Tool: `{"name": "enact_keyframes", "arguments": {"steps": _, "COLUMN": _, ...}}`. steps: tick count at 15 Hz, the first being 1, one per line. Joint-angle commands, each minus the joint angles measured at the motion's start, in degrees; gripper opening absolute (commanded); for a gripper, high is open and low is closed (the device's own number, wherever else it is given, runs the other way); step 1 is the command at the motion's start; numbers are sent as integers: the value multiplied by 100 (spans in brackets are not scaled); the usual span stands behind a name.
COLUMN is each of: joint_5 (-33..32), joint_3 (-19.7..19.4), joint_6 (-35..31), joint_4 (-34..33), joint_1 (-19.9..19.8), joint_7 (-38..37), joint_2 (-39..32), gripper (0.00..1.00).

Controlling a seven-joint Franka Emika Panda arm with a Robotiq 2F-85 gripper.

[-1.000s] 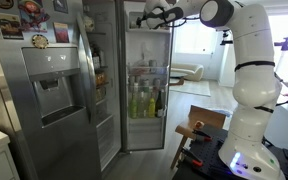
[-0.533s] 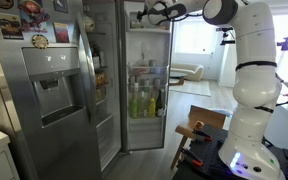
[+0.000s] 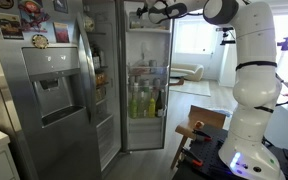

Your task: Open the top compartment on the door of the fridge

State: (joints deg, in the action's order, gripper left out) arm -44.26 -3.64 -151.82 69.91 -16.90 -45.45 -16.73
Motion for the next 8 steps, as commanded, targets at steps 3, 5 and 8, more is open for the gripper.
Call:
{"name": "enact_keyframes", "arguments": {"steps": 3, "joint_5": 230, "joint_3": -25, "joint_6": 110, "joint_4": -470, "joint_1": -139, "joint_7": 30, "joint_2": -230, "gripper": 100}}
{"name": "enact_keyframes", "arguments": {"steps": 5, "joint_5": 341, "joint_3": -17, "joint_6": 152, "joint_4": -643, "joint_1": -213, "joint_7": 61, "joint_2": -308, "gripper": 100}}
{"name": "enact_keyframes", "arguments": {"steps": 8, "joint_5": 543, "joint_3": 7, "joint_6": 233, "joint_4": -946, "joint_1": -334, "joint_7": 137, "joint_2": -475, "gripper": 100}}
